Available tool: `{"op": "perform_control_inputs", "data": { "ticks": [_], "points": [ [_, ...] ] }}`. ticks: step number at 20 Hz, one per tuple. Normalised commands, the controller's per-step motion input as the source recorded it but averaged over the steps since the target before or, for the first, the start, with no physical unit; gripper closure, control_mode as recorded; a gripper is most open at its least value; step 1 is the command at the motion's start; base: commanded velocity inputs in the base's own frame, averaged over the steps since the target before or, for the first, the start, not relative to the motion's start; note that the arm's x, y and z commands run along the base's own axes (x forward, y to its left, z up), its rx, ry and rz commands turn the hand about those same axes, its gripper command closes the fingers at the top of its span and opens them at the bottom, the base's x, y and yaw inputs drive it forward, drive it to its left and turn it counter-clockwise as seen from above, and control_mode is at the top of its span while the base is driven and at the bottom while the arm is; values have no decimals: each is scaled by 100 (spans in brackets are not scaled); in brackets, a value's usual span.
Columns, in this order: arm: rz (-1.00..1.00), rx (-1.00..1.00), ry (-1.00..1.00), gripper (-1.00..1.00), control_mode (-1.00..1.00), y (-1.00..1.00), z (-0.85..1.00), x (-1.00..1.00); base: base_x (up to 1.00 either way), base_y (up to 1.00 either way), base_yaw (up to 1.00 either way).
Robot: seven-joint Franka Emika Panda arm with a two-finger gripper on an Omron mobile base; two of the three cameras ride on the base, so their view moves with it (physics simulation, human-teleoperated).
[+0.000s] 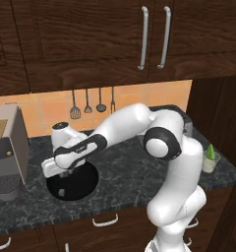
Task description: Grab a lemon wedge from the fridge and one ice cube from the ice bowl, and put them in the glass of lemonade.
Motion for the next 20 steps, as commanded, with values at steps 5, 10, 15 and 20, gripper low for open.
{"op": "perform_control_inputs", "data": {
  "ticks": [5,10,15,20],
  "points": [
    [-2,5,0,100,-100,-27,22,-9,0,0,0],
    [-6,8,0,100,-100,-33,10,-3,0,0,0],
    [-2,8,0,100,-100,-23,14,-3,0,0,0],
    [-1,7,-5,100,-100,-15,30,-30,0,0,0]
  ]
}}
